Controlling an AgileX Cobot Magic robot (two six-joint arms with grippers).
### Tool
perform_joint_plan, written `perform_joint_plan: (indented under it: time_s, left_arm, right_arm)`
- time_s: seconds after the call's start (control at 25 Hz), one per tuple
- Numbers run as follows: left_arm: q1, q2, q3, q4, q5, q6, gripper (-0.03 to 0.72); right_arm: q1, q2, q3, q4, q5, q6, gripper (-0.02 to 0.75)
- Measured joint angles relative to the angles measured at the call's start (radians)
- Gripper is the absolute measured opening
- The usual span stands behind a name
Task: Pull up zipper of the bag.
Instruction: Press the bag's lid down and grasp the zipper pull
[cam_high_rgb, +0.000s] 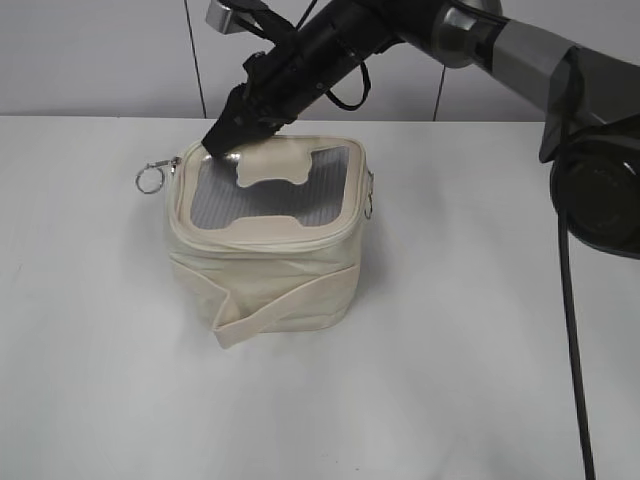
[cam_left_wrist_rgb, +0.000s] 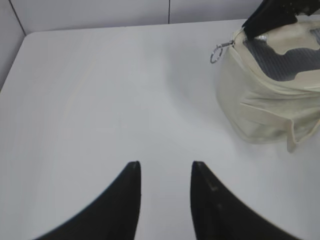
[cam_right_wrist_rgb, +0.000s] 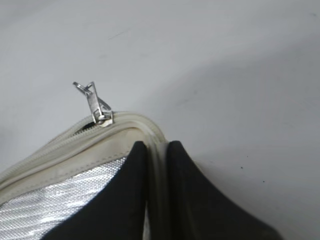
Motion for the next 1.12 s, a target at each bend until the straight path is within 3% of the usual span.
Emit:
perform_joint_plan:
  time_s: [0.28,0.52,0.64,0.88,1.12]
  left_arm:
    - [-0.027,0.359,-0.02,-0.171,-0.296,0.241,0.384]
    - [-0.035,0.825,-0.032,-0.415,-0.573,0.691,0.397]
    - [-0.086,1.019,-0.061,-0.51,-0.662,0.872,0.398]
    - [-0.263,1.267,-0.138,-0.54,-0.859,0.951,0.442]
    - [-0.323,1.412,-0.242,-0.54,-0.874,0.956,0.464]
  right_arm:
    - [0.0,0.003,-0.011,-0.002,0.014,0.017,0.094]
    - [0.0,0.003,-0.011,-0.001,0.022,0.029,0.094]
    - [0.0,0.003,-0.011,0.0,0.024,0.035,0.094]
    - [0.0,0.003,-0.011,0.0,0.026,0.045,0.094]
    - [0.0,0.003,-0.011,0.0,0.026,0.05,0.094]
